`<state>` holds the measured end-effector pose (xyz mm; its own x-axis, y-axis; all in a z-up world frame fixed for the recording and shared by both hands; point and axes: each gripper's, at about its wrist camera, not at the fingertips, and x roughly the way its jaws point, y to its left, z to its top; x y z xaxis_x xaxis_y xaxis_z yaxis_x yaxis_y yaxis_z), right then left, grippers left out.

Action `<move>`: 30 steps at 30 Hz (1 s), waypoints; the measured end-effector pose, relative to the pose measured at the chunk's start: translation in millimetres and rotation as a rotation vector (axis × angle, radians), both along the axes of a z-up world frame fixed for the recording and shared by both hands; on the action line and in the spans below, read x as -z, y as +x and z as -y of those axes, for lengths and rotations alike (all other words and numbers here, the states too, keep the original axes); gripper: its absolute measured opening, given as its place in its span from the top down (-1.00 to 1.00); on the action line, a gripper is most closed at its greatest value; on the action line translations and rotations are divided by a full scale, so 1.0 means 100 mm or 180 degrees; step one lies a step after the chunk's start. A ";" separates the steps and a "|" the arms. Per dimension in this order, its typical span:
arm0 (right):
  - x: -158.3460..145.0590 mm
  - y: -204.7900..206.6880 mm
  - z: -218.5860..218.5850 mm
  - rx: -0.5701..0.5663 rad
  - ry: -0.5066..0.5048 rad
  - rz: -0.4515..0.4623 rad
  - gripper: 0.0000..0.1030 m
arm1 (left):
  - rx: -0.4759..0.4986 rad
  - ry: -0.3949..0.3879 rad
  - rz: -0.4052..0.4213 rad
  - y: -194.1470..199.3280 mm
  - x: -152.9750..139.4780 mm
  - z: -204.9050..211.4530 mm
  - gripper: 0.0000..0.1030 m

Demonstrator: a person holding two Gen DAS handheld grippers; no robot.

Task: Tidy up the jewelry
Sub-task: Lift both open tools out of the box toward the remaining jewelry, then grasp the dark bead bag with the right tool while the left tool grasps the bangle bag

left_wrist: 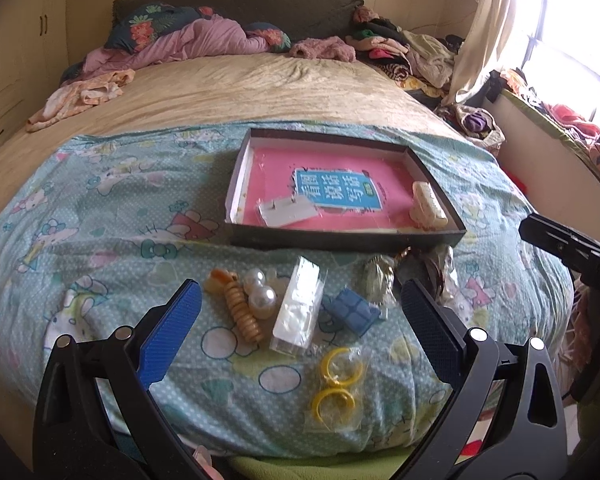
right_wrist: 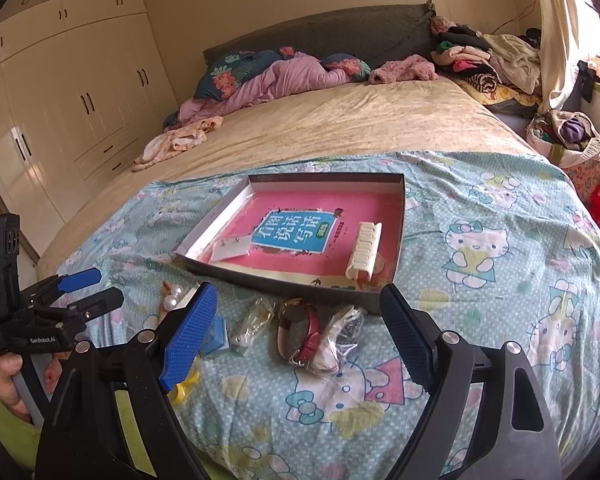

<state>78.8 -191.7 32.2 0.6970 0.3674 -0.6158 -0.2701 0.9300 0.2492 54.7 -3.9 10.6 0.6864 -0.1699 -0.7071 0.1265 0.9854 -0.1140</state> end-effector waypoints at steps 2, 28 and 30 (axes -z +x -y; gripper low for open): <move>0.05 -0.02 0.00 -0.0007 -0.0004 -0.0049 -0.60 | 0.0036 0.0023 -0.0059 -0.03 0.07 0.02 -0.81; 0.57 -0.08 0.06 0.0022 -0.0060 -0.0476 -0.60 | 0.0349 0.0115 -0.0761 -0.20 0.86 0.26 -0.66; 0.61 -0.06 0.07 0.0040 -0.0069 -0.0501 -0.60 | 0.0391 0.0148 -0.0816 -0.19 0.92 0.31 -0.53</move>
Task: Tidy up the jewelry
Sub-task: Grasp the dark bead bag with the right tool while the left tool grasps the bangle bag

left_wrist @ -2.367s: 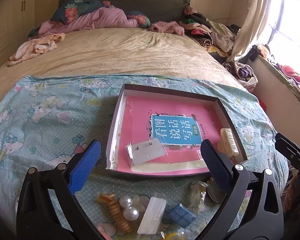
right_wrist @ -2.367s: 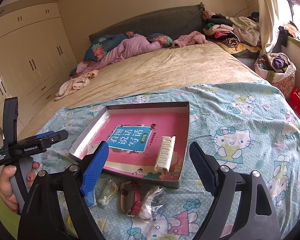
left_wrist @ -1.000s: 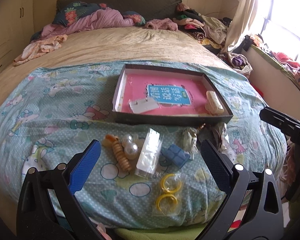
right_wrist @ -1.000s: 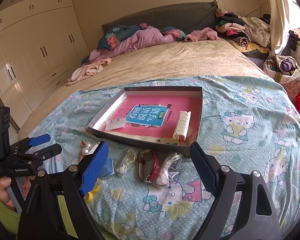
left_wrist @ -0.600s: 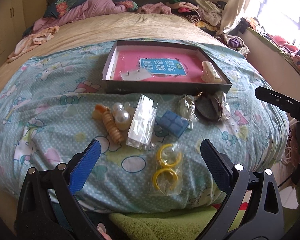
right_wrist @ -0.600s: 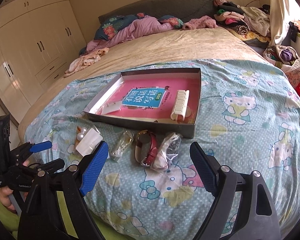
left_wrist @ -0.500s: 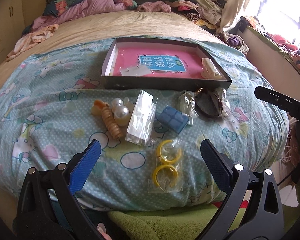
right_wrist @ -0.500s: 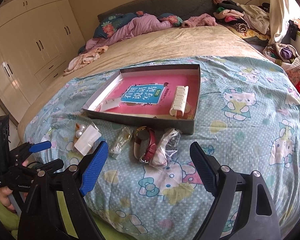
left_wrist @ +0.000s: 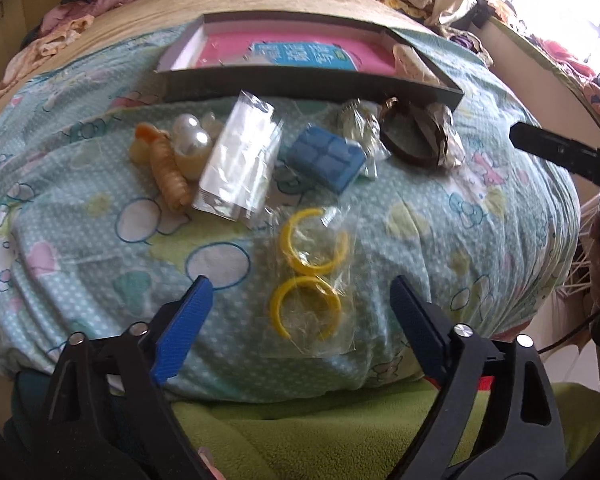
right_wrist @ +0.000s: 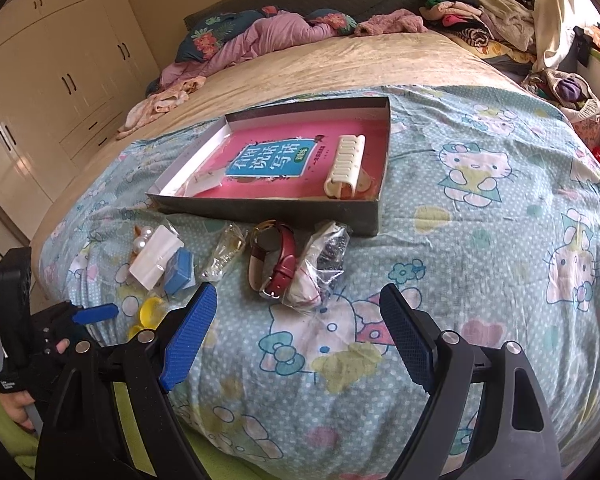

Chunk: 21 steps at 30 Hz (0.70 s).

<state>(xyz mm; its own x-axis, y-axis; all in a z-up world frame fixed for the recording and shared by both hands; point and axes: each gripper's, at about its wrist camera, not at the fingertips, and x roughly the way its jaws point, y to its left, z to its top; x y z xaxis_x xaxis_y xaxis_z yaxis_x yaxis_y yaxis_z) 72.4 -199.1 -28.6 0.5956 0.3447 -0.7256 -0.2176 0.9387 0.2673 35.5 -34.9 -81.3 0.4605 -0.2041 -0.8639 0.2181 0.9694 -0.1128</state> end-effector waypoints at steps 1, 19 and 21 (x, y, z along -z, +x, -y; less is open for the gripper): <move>0.02 0.01 0.01 0.0010 -0.0015 -0.0014 -0.60 | 0.0005 0.0017 -0.0022 0.01 0.02 0.01 -0.44; 0.49 0.36 -0.07 0.0003 -0.0098 -0.0283 -0.10 | 0.0110 0.0204 -0.0027 0.06 0.12 0.16 0.25; 0.51 0.42 -0.09 -0.0004 -0.0115 -0.0290 -0.08 | 0.0113 0.0185 -0.0014 0.05 0.12 0.16 0.28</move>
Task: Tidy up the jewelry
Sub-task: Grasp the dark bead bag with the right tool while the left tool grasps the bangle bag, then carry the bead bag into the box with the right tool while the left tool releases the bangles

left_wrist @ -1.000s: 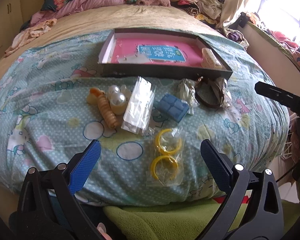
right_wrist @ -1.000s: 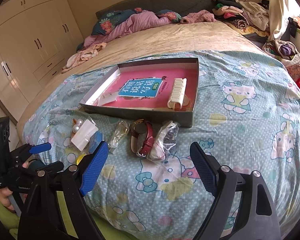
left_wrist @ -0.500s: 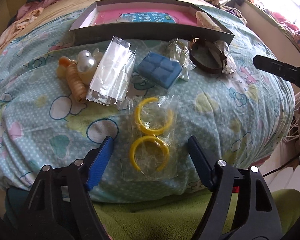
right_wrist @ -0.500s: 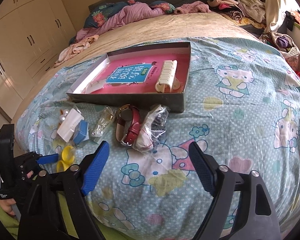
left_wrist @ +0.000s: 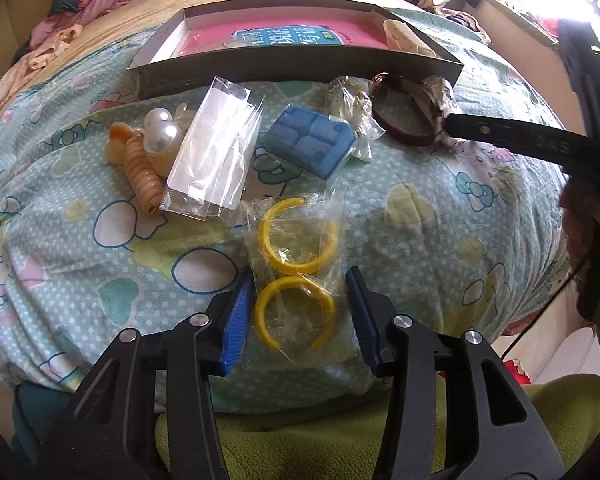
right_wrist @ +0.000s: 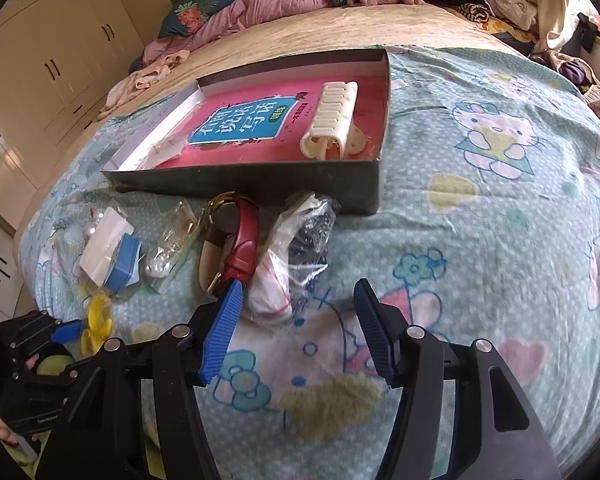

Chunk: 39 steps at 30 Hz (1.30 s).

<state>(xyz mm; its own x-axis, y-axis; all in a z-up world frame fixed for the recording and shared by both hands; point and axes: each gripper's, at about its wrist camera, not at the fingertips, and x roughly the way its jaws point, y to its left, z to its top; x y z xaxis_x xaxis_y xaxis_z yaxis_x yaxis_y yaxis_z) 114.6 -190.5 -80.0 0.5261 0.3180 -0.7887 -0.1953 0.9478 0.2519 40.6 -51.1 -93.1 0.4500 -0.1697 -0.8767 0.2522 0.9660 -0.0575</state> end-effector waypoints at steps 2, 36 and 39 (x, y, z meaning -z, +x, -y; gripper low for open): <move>0.02 0.07 -0.01 -0.0008 -0.0004 -0.0012 -0.06 | -0.0001 -0.0024 0.0010 -0.01 -0.01 -0.01 0.29; -0.62 -0.22 -0.04 -0.0347 0.0209 0.0473 0.41 | -0.0257 -0.0491 0.0469 -0.06 -0.67 -0.36 0.31; -0.70 -0.23 -0.09 -0.0394 0.0222 0.0536 0.41 | -0.0316 -0.0511 0.0526 -0.02 -0.75 -0.41 0.31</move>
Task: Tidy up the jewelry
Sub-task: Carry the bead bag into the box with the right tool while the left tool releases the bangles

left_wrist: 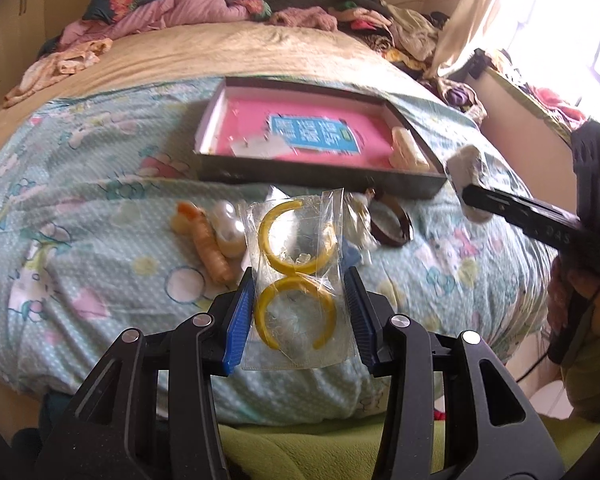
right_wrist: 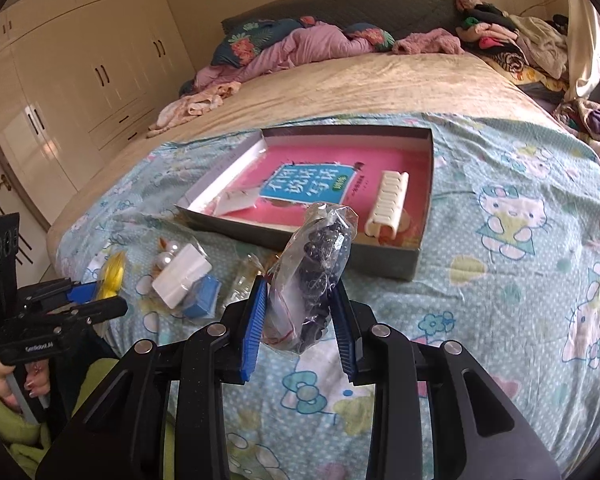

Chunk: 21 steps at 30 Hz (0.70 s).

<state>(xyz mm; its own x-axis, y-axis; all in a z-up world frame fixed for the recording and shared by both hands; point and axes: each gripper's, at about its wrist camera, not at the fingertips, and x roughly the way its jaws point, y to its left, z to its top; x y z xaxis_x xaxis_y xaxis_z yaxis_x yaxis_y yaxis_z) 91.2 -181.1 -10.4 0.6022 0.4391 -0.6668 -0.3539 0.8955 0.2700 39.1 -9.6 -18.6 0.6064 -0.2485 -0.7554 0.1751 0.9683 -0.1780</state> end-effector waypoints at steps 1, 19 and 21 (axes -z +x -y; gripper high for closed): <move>-0.03 0.00 -0.02 -0.0020 0.0004 0.0022 0.41 | -0.0027 -0.0007 0.0027 0.02 -0.03 -0.02 0.31; -0.22 0.10 -0.36 -0.0284 0.0040 0.0204 0.41 | -0.0295 -0.0091 0.0262 0.38 -0.28 -0.23 0.31; -0.23 0.11 -0.39 -0.0311 0.0042 0.0216 0.41 | -0.0293 -0.0096 0.0267 0.41 -0.29 -0.24 0.31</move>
<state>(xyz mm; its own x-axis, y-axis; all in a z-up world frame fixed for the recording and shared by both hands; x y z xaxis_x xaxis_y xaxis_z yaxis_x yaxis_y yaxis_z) 102.4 -141.8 13.0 0.5995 0.5065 -0.6197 -0.4573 0.8522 0.2541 80.2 14.0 10.7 0.6883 -0.2107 -0.6941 0.1012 0.9754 -0.1957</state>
